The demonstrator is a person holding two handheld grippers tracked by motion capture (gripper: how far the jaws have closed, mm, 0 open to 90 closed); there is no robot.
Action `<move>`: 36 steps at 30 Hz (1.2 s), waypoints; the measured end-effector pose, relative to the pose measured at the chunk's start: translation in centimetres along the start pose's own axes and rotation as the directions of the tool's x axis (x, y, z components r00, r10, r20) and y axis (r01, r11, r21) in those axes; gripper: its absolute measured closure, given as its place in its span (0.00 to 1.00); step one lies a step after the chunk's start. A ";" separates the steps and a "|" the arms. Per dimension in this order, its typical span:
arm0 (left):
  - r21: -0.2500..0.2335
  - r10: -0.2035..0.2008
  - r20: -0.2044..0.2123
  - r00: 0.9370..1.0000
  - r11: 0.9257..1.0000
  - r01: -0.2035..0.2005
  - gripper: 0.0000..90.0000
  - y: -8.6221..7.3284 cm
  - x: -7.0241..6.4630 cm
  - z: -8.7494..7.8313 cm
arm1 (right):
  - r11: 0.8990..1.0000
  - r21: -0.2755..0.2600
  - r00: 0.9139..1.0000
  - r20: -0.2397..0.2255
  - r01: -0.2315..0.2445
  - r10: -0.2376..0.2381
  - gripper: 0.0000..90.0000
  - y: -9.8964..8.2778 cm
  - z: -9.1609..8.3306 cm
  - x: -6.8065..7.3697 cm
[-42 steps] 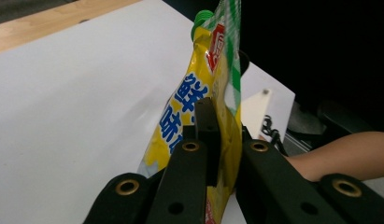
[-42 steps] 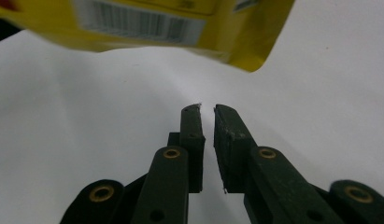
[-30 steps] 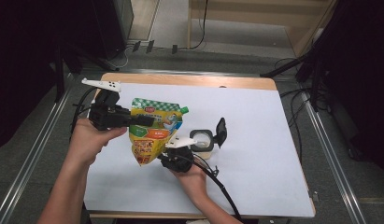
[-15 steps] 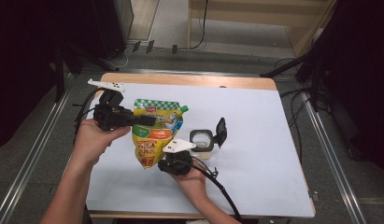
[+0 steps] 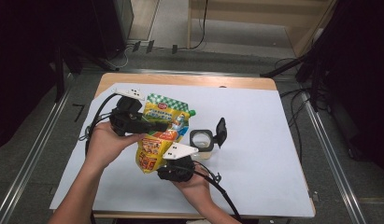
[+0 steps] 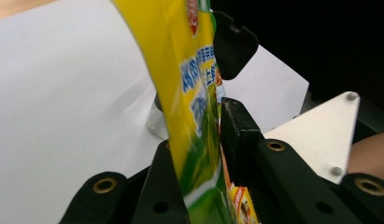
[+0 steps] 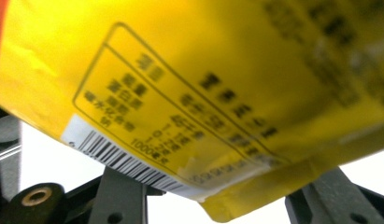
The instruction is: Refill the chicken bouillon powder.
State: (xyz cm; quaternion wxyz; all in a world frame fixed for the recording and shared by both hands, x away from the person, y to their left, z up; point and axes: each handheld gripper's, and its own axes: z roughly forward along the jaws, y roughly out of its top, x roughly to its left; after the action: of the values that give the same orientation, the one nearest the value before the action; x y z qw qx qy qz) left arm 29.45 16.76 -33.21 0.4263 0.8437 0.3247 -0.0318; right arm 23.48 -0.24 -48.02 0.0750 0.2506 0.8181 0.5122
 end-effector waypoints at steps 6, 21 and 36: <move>0.006 0.009 0.002 1.000 1.000 -0.009 0.87 0.0 -0.6 0.8 | 1.000 -0.001 1.000 -0.018 -0.015 0.015 0.62 0.0 -1.1 0.2; 0.068 0.000 -0.020 1.000 0.998 0.001 0.87 -0.1 -1.2 3.1 | 0.999 0.008 0.998 -0.048 0.045 -0.045 0.60 -0.3 -1.3 1.6; 0.105 -0.094 -0.024 0.995 0.990 0.096 0.87 -0.1 -0.6 4.4 | 0.999 0.031 0.994 -0.111 0.012 -0.009 0.59 0.3 -1.3 2.0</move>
State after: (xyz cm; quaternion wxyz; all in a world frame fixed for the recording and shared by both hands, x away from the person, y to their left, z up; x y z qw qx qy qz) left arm 29.88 13.24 -35.86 0.3758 0.8491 0.3661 -0.0613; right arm 21.33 -0.19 -46.91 0.0281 0.2185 0.8303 0.5119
